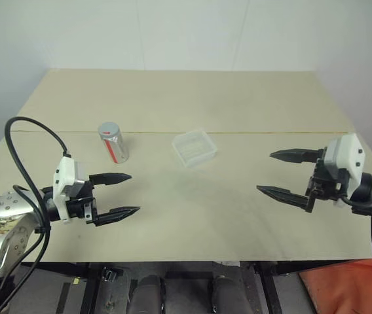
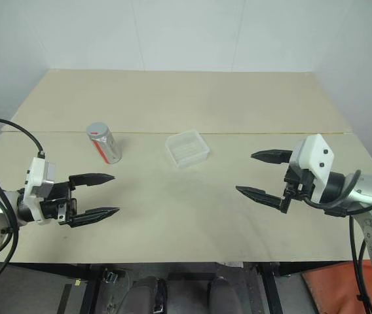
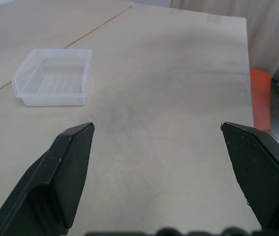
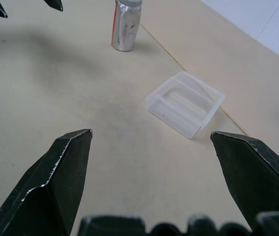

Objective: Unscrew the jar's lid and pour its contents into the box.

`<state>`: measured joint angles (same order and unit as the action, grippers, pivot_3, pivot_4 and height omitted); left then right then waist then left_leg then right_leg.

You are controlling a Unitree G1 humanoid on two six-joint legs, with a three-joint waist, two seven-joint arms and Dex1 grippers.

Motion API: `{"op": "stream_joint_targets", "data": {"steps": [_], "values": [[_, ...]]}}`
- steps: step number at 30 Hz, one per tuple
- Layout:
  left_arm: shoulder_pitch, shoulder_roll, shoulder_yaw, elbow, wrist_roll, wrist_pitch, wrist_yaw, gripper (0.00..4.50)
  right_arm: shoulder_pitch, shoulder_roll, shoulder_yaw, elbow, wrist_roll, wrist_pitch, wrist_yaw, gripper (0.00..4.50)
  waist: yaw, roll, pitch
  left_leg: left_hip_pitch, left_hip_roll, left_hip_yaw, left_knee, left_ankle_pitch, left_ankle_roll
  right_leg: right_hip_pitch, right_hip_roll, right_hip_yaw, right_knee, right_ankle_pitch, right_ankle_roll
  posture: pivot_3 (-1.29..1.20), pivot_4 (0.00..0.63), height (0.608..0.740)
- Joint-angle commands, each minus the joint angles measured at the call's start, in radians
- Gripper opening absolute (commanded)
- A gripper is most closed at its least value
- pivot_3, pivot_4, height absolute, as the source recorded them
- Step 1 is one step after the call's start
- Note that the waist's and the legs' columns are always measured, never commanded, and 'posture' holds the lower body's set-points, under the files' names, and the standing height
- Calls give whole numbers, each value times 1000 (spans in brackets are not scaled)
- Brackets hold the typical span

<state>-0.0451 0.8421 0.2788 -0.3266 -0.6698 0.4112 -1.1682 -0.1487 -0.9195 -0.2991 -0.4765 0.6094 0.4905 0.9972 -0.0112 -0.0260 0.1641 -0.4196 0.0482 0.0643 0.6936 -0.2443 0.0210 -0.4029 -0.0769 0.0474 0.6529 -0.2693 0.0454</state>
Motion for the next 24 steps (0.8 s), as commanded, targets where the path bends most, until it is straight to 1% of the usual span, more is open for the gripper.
{"op": "stream_joint_targets", "data": {"steps": [1,8,14,18,20,21,22,24], "values": [[28,1,49,-45,-17,-23,2,4477,1,2,4,11,-14,-30,7,4500,0,0,0,0,0,0,0,0,0,0,0,0,0,0,0,0,150,740],[23,-16,34,-30,0,-54,5,4477,-10,15,9,28,-26,-49,1,4500,0,0,0,1,0,0,0,0,0,0,0,0,0,0,0,0,150,740],[24,-30,19,-33,4,-62,14,4477,-28,4,10,45,-30,-44,7,4500,0,0,0,1,0,0,0,0,0,0,0,0,0,0,0,0,150,740],[29,-44,14,-41,7,-46,51,4477,-51,-2,19,57,-31,-40,15,4500,0,0,0,1,0,0,0,0,0,0,0,0,0,0,0,0,150,740],[28,-65,2,-49,31,-23,122,4477,-82,-3,34,74,-38,-39,16,4500,-1,0,0,1,0,0,0,0,0,0,0,0,0,0,0,0,150,740],[33,-89,2,-60,18,5,173,4477,-100,-2,42,84,-41,-44,19,4500,-1,0,0,1,0,0,0,0,0,0,0,0,0,0,0,0,150,740],[40,-118,-1,-71,17,20,225,4477,-117,-1,51,95,-44,-50,24,4500,-1,0,0,1,0,0,0,0,0,1,0,0,0,0,0,0,150,740],[65,-202,-26,-101,96,-13,357,4477,-136,-4,62,110,-47,-57,38,4500,-1,0,0,1,0,0,0,0,0,1,0,0,0,0,0,0,150,740]]}}
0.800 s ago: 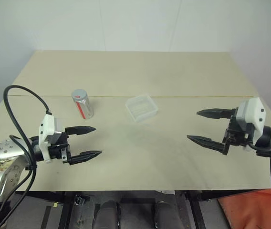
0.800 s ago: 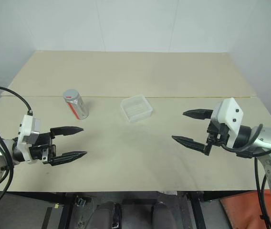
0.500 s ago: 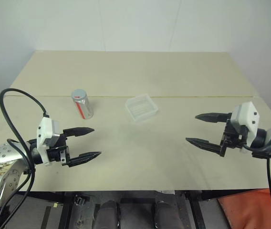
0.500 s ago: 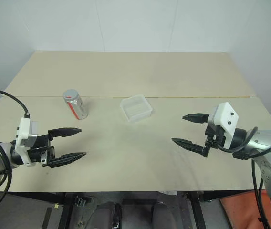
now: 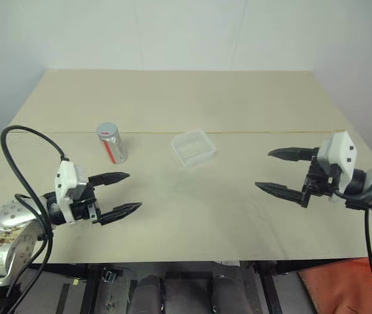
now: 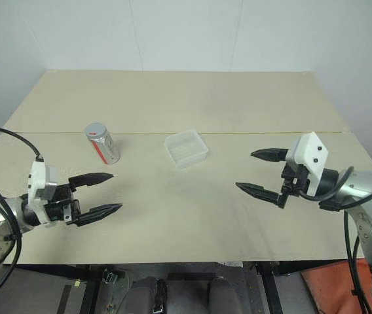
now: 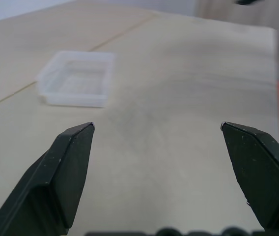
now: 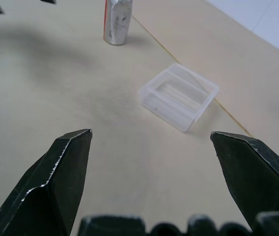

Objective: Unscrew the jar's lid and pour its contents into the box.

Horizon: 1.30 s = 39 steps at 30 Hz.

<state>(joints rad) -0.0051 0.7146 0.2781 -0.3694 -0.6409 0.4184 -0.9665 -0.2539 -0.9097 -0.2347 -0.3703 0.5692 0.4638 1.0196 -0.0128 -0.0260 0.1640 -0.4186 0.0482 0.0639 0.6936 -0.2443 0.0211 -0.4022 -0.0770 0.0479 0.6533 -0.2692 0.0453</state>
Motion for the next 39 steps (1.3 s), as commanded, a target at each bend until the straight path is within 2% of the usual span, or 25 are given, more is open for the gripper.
{"op": "stream_joint_targets", "data": {"steps": [1,3,9,13,18,39], "values": [[38,-122,-36,-70,109,-48,216,4477,-38,-16,3,8,0,-23,26,4500,1,0,0,0,0,0,0,0,0,0,0,0,0,0,0,0,150,740],[60,-192,-50,-87,182,-97,304,4477,-46,-20,12,9,13,-7,44,4500,2,0,0,-1,0,-1,0,0,0,0,0,0,0,0,0,0,150,740],[127,-317,-62,-103,296,-164,476,4477,-90,-21,58,20,6,12,61,4500,2,0,0,1,0,-1,0,0,0,2,0,0,0,0,0,0,150,740],[109,-400,-41,-53,372,-202,614,4477,-109,-17,71,25,10,12,69,4500,2,0,0,2,-1,-1,0,0,0,3,0,0,0,0,0,0,150,740],[44,-390,-9,8,378,-208,652,4477,-114,-10,76,23,9,8,68,4500,5,0,0,3,-1,-2,0,0,0,5,0,-1,-1,0,0,0,150,740],[-284,-298,-22,421,396,-268,579,4477,-70,12,46,-35,27,9,22,4500,5,0,0,4,-1,-3,0,0,0,8,0,-4,-5,2,0,0,150,740]]}}
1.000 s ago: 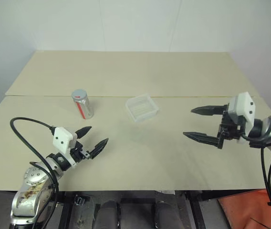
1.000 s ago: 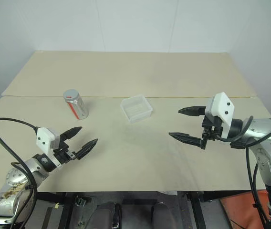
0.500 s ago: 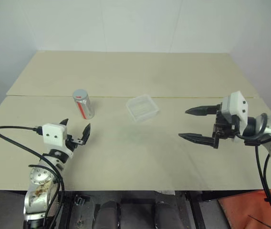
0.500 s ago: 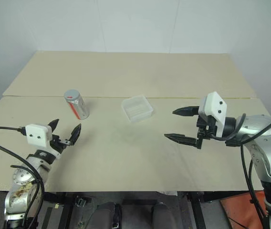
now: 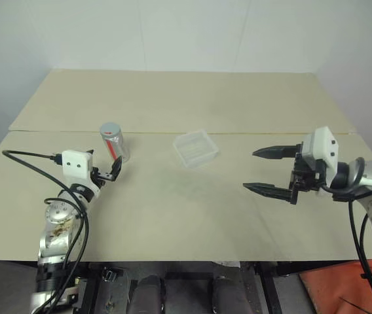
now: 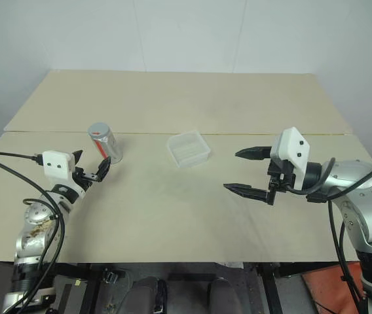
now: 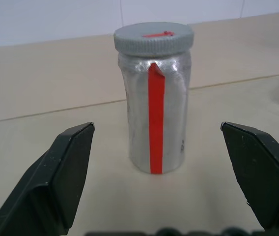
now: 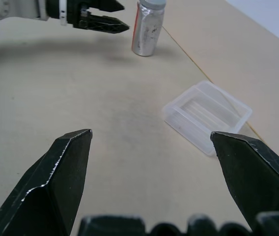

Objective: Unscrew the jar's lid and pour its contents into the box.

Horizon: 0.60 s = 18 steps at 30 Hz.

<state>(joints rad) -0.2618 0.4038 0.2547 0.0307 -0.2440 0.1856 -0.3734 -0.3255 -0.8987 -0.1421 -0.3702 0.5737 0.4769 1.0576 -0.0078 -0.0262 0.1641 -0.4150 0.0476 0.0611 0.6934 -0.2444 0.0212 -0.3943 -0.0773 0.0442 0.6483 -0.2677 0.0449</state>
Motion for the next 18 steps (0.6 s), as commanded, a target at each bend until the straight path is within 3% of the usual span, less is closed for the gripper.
{"op": "stream_joint_targets", "data": {"steps": [1,18], "values": [[-45,12,-3,47,3,-44,-17,4477,5,2,-49,-40,24,-2,-20,4500,1,0,0,0,0,0,0,0,0,0,0,0,0,0,0,0,150,740],[-271,-29,-52,377,67,-173,23,4477,38,-2,-79,-84,56,14,-55,4500,12,0,0,0,0,0,0,0,0,0,0,0,-1,0,0,0,150,740]]}}
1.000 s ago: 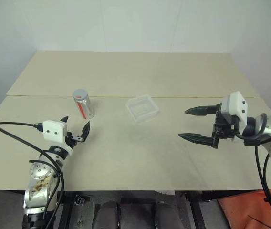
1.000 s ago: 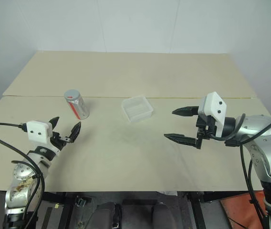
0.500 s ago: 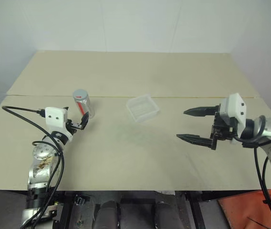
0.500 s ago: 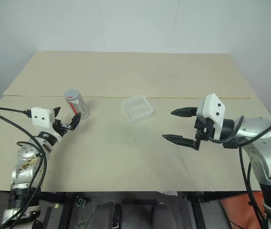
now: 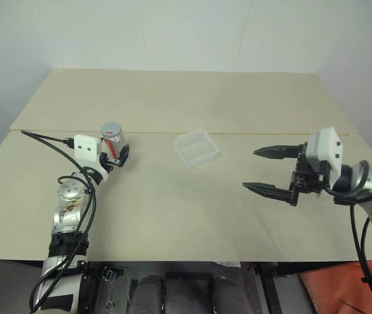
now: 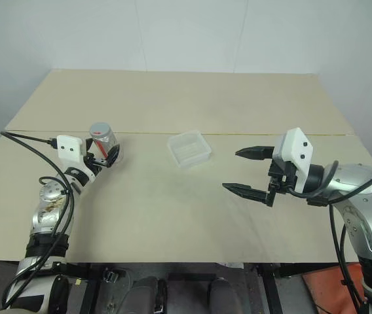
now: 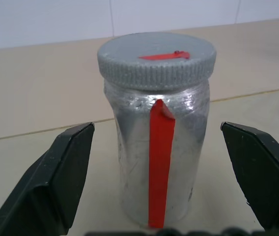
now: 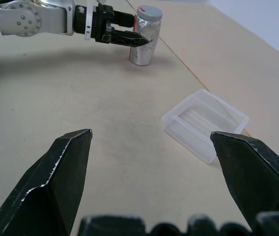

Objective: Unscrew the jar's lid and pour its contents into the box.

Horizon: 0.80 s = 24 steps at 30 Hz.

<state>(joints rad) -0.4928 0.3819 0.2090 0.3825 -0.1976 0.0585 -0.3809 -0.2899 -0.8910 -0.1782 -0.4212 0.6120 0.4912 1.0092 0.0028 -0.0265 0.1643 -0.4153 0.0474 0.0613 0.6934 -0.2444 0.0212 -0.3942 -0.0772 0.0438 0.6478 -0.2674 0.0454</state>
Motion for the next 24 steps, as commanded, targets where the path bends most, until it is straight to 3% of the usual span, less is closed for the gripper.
{"op": "stream_joint_targets", "data": {"steps": [1,11,14,20,24], "values": [[-52,-14,-8,43,26,-52,39,4477,3,-10,-43,-33,18,0,-7,4500,2,0,0,0,0,0,0,0,0,0,0,0,0,0,0,0,150,740],[-107,-67,-29,119,76,-83,117,4477,12,-16,-54,-48,29,4,-10,4500,7,0,0,0,0,1,0,0,0,0,0,0,0,0,0,0,150,740],[-109,-69,-29,132,78,-85,125,3849,12,-18,-58,-48,31,6,-11,4500,7,0,0,0,0,0,0,0,0,0,0,0,0,0,0,0,150,740],[-111,-76,-52,115,82,-76,111,2045,16,-19,-58,-56,36,8,-14,4500,9,0,0,0,0,1,0,0,0,0,0,-1,0,0,0,0,150,740],[-99,-49,-74,60,78,-49,52,2035,1,-6,-30,-59,30,8,-22,4500,9,0,0,0,-1,1,0,0,0,0,0,-1,0,0,0,0,150,740]]}}
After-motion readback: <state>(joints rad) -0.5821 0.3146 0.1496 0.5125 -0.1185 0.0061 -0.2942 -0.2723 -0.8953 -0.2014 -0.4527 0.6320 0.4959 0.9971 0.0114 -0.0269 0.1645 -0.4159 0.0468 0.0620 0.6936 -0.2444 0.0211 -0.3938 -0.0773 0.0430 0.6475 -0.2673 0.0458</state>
